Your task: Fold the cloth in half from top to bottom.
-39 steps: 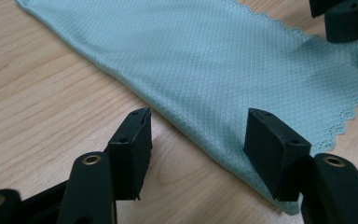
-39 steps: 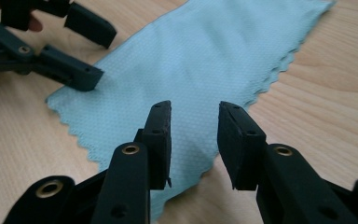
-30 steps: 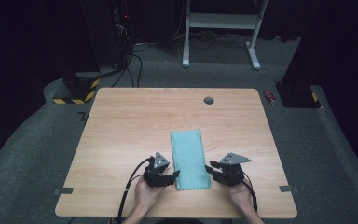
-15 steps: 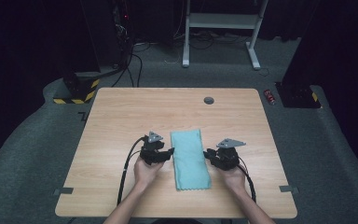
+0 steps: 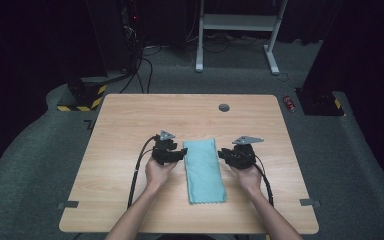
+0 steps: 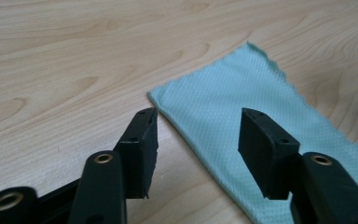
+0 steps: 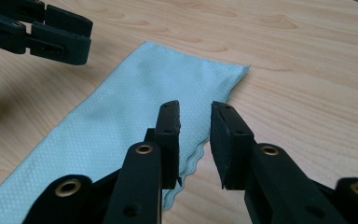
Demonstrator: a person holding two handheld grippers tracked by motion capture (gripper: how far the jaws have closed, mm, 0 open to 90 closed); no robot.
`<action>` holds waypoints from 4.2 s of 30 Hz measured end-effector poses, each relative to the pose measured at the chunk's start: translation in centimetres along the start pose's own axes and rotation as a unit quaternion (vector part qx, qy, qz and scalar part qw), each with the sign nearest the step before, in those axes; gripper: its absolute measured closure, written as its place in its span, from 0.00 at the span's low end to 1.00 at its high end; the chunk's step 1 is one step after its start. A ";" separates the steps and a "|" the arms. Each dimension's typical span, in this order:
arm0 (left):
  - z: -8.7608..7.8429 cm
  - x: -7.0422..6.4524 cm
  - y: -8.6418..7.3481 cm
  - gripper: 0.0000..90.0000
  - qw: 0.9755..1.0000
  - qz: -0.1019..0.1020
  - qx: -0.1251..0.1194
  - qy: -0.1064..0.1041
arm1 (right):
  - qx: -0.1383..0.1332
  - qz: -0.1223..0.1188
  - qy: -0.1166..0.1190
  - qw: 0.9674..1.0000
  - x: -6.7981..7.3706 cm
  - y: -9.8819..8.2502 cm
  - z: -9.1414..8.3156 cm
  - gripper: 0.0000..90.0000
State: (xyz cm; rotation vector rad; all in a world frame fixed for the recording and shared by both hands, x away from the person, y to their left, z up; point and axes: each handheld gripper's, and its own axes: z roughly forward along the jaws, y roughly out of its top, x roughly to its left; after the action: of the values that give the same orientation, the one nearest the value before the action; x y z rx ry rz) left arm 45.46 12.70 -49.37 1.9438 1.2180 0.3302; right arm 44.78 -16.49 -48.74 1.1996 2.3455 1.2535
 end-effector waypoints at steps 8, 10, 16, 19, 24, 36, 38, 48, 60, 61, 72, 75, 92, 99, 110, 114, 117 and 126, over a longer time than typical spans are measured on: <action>1.3 1.0 0.4 0.54 1.000 -0.016 0.003 0.001 | 0.013 -0.003 -0.008 1.000 -0.5 1.2 1.0 0.80; 1.6 1.4 0.5 0.54 1.000 -0.019 0.014 0.003 | 0.019 0.005 -0.010 1.000 -0.9 1.5 1.2 0.80; 2.2 1.9 1.2 0.54 1.000 -0.025 0.010 0.008 | 0.026 0.017 -0.016 0.999 -1.9 2.2 1.9 0.80; 3.0 1.9 1.3 0.53 0.999 -0.019 0.027 0.017 | 0.020 0.020 -0.021 0.999 -2.2 2.8 2.2 0.80; 3.8 2.1 2.0 0.53 0.999 -0.037 0.017 0.019 | 0.037 0.023 -0.023 0.999 -2.5 3.5 3.6 0.78; 5.1 2.4 2.4 0.52 0.998 -0.048 0.037 0.037 | 0.056 0.049 -0.038 0.997 -3.3 3.5 7.0 0.73; 5.1 2.4 2.4 0.53 0.998 -0.049 0.034 0.036 | 0.062 0.062 -0.038 0.995 -3.6 3.3 7.5 0.71; 5.2 2.1 2.3 0.58 0.998 -0.035 0.035 0.033 | 0.075 0.042 -0.044 0.995 -2.9 4.1 8.6 0.72; 5.5 1.4 2.3 0.79 0.999 -0.012 0.036 0.032 | 0.080 0.021 -0.045 0.996 -2.7 4.3 8.8 0.83; 5.5 1.4 2.4 0.81 0.999 -0.009 0.037 0.032 | 0.080 0.019 -0.044 0.996 -2.7 4.3 8.9 0.84; 5.5 2.2 2.5 0.98 0.998 -0.025 0.051 -0.004 | 0.083 -0.002 -0.042 0.996 -2.5 4.2 8.9 0.97; 5.6 2.0 2.7 0.99 0.998 -0.014 0.058 -0.003 | 0.081 -0.010 -0.043 0.996 -2.4 4.2 8.8 0.98; 4.7 1.7 4.5 0.99 0.999 0.013 0.043 -0.014 | 0.049 -0.024 -0.050 0.997 -2.2 5.1 6.7 0.99; 5.2 1.7 5.2 0.99 0.999 0.015 0.044 -0.014 | 0.042 -0.019 -0.055 0.997 -2.6 5.2 6.5 0.99; 5.6 1.9 6.5 0.99 0.999 0.004 0.036 -0.023 | 0.035 -0.002 -0.059 0.998 -3.6 5.4 6.4 0.99; 5.4 2.1 7.0 0.99 0.999 -0.002 0.029 -0.020 | 0.029 -0.002 -0.062 0.998 -3.5 6.5 6.0 0.99; 5.2 2.2 7.3 0.99 1.000 -0.005 0.021 -0.020 | 0.036 -0.007 -0.065 0.997 -3.4 7.1 5.9 0.99; 4.5 2.2 7.5 0.99 1.000 0.000 0.011 -0.029 | 0.025 -0.002 -0.058 0.998 -3.6 7.4 5.5 0.99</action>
State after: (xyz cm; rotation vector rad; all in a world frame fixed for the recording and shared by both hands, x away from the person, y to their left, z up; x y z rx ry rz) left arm 54.00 10.70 -47.12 1.9580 1.1893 0.2607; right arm 54.11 -13.65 -46.97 1.2477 2.3072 1.0999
